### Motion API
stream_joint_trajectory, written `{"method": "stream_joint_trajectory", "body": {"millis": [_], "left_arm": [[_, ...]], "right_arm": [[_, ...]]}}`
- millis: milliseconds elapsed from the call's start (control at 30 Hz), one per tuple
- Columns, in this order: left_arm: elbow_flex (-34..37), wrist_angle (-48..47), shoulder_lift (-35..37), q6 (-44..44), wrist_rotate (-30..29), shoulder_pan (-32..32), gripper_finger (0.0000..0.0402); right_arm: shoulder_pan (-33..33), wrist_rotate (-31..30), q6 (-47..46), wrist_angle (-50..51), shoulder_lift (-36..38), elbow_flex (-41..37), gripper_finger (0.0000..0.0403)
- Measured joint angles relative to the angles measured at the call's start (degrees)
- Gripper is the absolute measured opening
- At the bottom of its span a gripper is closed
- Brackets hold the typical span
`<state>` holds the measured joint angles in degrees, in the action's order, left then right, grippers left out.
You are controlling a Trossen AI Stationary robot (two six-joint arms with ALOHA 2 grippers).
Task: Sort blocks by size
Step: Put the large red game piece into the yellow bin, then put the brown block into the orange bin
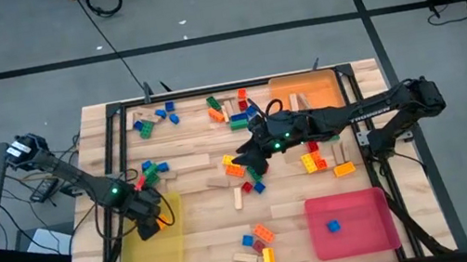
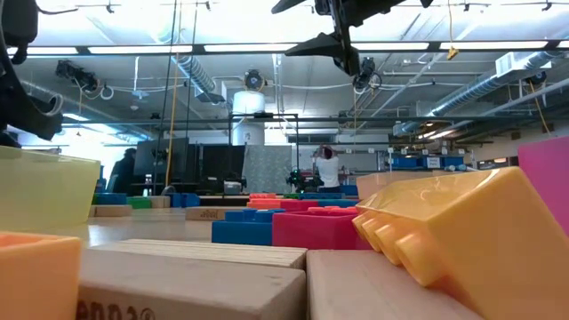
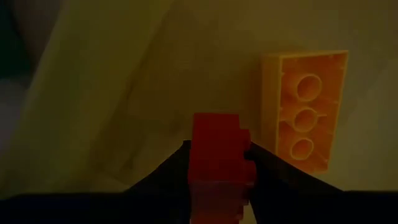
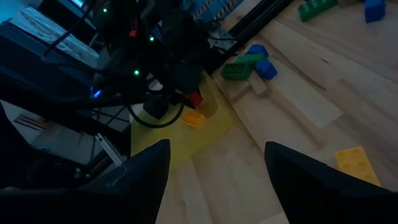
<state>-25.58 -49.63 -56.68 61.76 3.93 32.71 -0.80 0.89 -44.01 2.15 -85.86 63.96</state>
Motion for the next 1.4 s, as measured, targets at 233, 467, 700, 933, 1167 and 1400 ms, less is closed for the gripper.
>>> {"method": "stream_joint_trajectory", "body": {"millis": [233,467,700,933,1167,1400], "left_arm": [[0.0,0.27,0.17,-0.41,0.92,0.0,0.0137],[0.0,0.49,0.17,-0.32,0.89,0.0,0.0137],[-0.01,0.56,0.17,-0.07,0.52,0.0,0.0138],[-0.02,0.55,0.15,0.15,-0.06,-0.07,0.0154],[-0.02,0.53,0.15,-1.43,-2.38,-0.07,0.021],[-0.65,0.19,0.15,-0.13,-1.53,-0.07,0.0221]], "right_arm": [[0.0,-0.02,-0.02,0.0,0.0,0.0,0.0275],[0.0,-0.02,-0.85,0.03,0.0,0.0,0.0275],[0.1,-0.02,-0.58,0.03,0.0,0.0,0.0275],[0.11,-0.02,-0.52,0.05,0.0,0.0,0.0275],[0.11,-0.02,-0.39,0.05,0.0,0.0,0.0275],[0.11,-0.02,-0.88,0.05,0.0,0.0,0.0275]]}}
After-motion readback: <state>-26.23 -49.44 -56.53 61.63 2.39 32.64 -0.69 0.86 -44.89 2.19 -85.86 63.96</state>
